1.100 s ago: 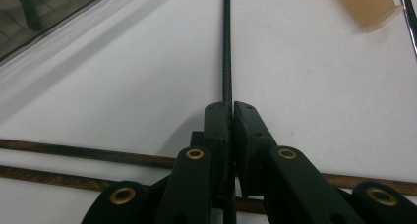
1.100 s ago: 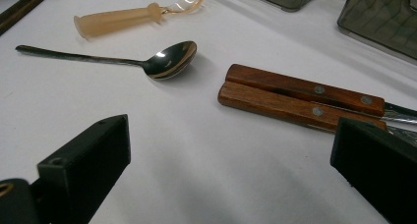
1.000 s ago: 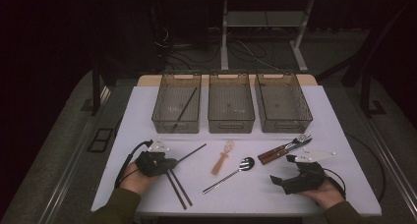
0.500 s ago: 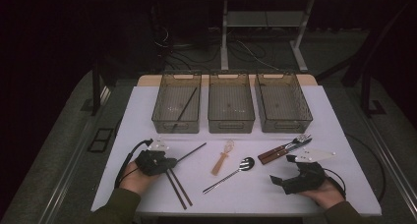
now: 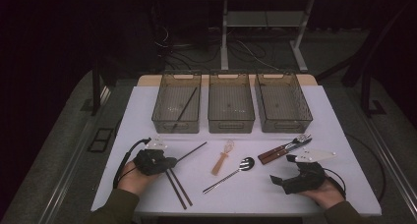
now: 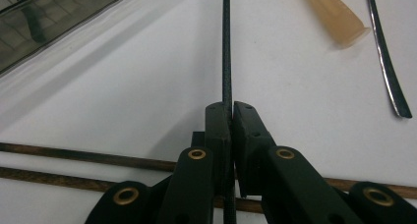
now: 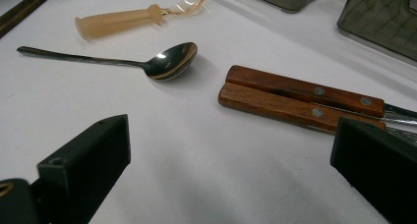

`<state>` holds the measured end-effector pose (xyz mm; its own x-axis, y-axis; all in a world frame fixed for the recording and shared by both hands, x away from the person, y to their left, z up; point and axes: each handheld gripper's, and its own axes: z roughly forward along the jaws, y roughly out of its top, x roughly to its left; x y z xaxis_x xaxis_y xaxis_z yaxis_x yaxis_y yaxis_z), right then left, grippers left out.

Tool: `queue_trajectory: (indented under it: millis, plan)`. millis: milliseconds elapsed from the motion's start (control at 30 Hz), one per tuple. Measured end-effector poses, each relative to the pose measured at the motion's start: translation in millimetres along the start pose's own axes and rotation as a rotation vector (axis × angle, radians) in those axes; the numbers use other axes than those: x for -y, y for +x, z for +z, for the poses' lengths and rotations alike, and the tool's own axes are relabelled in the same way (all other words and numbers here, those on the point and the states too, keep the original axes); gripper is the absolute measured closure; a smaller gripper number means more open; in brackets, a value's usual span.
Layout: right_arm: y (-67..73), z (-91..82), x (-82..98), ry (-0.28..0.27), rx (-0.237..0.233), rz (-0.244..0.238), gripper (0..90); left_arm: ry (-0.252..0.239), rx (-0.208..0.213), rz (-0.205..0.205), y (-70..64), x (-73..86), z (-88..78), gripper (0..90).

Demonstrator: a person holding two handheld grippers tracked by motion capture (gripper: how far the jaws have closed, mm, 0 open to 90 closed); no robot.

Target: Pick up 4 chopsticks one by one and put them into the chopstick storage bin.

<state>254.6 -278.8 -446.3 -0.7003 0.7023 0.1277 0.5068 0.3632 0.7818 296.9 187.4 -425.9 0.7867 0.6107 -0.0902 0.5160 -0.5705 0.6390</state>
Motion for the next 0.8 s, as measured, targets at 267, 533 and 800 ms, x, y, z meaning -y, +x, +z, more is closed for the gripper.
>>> queue_trajectory:
  millis: [267, 533, 800]
  plan:
    - [0.7, 3.3, -1.6, -0.006, -0.007, -0.008, 1.4, -0.016, 0.009, 0.008, -2.5, -2.4, -3.9, 85.3]
    - [-3.2, 5.9, -3.8, -0.025, 0.000, -0.013, 1.4, -0.040, 0.022, 0.009, -2.9, -4.9, -8.4, 85.3]
    - [-2.2, 6.6, -5.8, -0.032, -0.010, -0.028, 1.4, -0.076, 0.026, -0.005, -1.6, -8.4, -13.5, 85.3]
